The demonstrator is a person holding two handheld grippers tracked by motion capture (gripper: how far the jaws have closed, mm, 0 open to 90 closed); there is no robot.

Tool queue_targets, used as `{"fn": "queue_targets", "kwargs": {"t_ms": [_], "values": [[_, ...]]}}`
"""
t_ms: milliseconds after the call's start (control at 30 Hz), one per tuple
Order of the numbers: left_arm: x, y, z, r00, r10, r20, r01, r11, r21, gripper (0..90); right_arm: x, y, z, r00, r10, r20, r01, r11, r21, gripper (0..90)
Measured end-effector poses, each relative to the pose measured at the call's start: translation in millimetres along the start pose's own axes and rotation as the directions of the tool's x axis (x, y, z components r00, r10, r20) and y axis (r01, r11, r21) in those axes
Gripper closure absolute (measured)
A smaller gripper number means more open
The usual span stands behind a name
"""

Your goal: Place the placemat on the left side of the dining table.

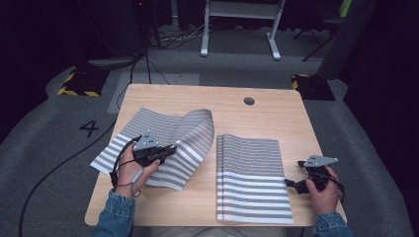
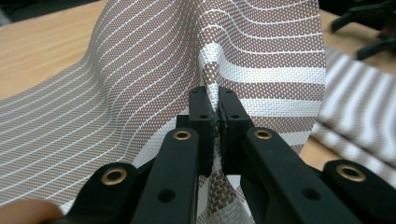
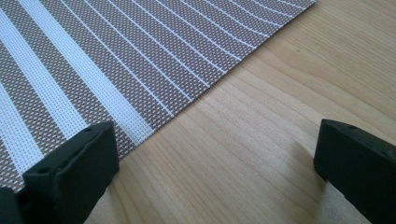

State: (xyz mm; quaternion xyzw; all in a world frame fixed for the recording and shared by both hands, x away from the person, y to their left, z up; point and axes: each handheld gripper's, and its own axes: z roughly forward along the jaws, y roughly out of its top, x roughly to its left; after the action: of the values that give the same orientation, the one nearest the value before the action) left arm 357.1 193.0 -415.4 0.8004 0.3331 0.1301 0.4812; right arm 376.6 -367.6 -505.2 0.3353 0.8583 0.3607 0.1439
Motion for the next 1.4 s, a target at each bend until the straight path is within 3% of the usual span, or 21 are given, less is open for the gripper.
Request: {"fn": "queue_targets", "kwargs": {"t_ms": [233,400,433,467,533,600,667,700,767,800,867,900,933,967,1000,1033,1167,1233,1267,1367,1400], "values": [[-13.1,4.1,-20.3,0.9917,0.083,0.098,-0.085,0.9963,0.014,86.2,-0.1,0.0,-0.1,1.0000,0.001,-0.001,-0.001,1.000,-0.001,0.2],[-24.3,-3.0,-31.4,0.9752,0.152,0.161,-0.163,0.9850,0.056,86.2,-0.4,0.0,0.1,1.0000,0.001,-0.004,-0.001,1.000,-0.003,0.4],[-31.3,-7.1,-33.2,0.9614,0.173,0.214,-0.197,0.9757,0.097,86.0,-0.6,0.0,0.2,1.0000,0.001,-0.005,-0.001,1.000,-0.003,0.4],[-31.3,-7.1,-33.2,0.9614,0.173,0.214,-0.197,0.9757,0.097,85.2,-0.4,0.0,0.2,1.0000,0.001,-0.004,-0.001,1.000,-0.003,0.4],[-36.8,-13.8,-32.8,0.9334,0.139,0.331,-0.207,0.9611,0.183,75.2,-0.6,0.0,0.2,1.0000,0.000,-0.004,0.000,1.000,-0.003,0.4],[-37.8,-15.0,-32.8,0.9354,0.114,0.335,-0.179,0.9690,0.170,57.0,-0.5,0.1,0.2,1.0000,0.002,-0.004,-0.002,1.000,-0.003,0.4],[-34.0,-14.1,-34.1,0.9558,0.075,0.284,-0.103,0.9908,0.087,43.5,-0.9,0.2,-0.2,1.0000,0.000,-0.004,0.000,1.000,-0.001,0.4],[-31.8,-13.3,-36.2,0.9627,0.062,0.264,-0.088,0.9922,0.088,43.5,-0.9,0.3,-0.1,1.0000,0.000,-0.004,0.000,1.000,-0.001,0.4],[-20.7,-13.8,-41.6,0.9947,-0.023,0.101,0.014,0.9964,0.083,41.3,-0.7,0.4,0.0,1.0000,0.004,-0.004,-0.004,1.000,-0.001,0.4],[-20.7,-13.8,-41.6,0.9947,-0.023,0.101,0.014,0.9964,0.083,41.1,-0.7,0.4,0.0,1.0000,0.004,-0.004,-0.004,1.000,-0.001,0.4],[-9.1,-16.1,-43.9,0.9938,-0.098,-0.053,0.101,0.9926,0.067,40.2,-0.8,0.4,0.0,1.0000,0.004,-0.004,-0.004,1.000,-0.001,0.4],[-5.0,-17.4,-44.8,0.9868,-0.127,-0.101,0.133,0.9892,0.061,38.5,-0.9,0.4,0.0,1.0000,0.003,-0.004,-0.003,1.000,-0.001,0.4],[4.5,-22.4,-45.2,0.9577,-0.181,-0.224,0.198,0.9784,0.058,36.0,-0.9,0.4,0.0,1.0000,0.002,-0.004,-0.002,1.000,-0.001,0.4],[8.9,-25.4,-44.8,0.9411,-0.195,-0.276,0.223,0.9722,0.073,35.5,-0.9,0.4,0.0,1.0000,0.003,-0.004,-0.003,1.000,-0.001,0.4],[13.1,-28.5,-44.2,0.9262,-0.205,-0.316,0.244,0.9661,0.086,35.4,-0.8,0.4,0.0,1.0000,0.002,-0.003,-0.002,1.000,-0.001,0.4],[13.1,-28.5,-44.2,0.9262,-0.205,-0.316,0.244,0.9661,0.086,35.0,-0.8,0.4,0.0,1.0000,0.002,-0.003,-0.002,1.000,-0.001,0.4],[30.0,-43.8,-36.1,0.8553,-0.266,-0.445,0.346,0.9321,0.108,32.3,-0.9,0.4,0.1,1.0000,0.000,-0.003,0.000,1.000,-0.001,0.4],[35.7,-50.2,-32.0,0.8349,-0.263,-0.483,0.373,0.9168,0.144,31.7,-0.7,0.4,0.3,1.0000,0.002,-0.003,-0.002,1.000,-0.002,0.4],[35.7,-50.2,-32.0,0.8349,-0.263,-0.483,0.373,0.9168,0.144,31.7,-0.7,0.4,0.3,1.0000,0.002,-0.003,-0.002,1.000,-0.002,0.4],[45.4,-62.8,-22.7,0.8097,-0.273,-0.519,0.420,0.8875,0.189,31.3,-0.8,0.3,0.3,1.0000,0.001,-0.004,-0.001,1.000,-0.002,0.4],[47.6,-65.2,-21.2,0.8106,-0.272,-0.519,0.425,0.8823,0.202,31.3,-0.7,0.4,0.2,1.0000,0.002,-0.003,-0.002,1.000,-0.001,0.4]]}}
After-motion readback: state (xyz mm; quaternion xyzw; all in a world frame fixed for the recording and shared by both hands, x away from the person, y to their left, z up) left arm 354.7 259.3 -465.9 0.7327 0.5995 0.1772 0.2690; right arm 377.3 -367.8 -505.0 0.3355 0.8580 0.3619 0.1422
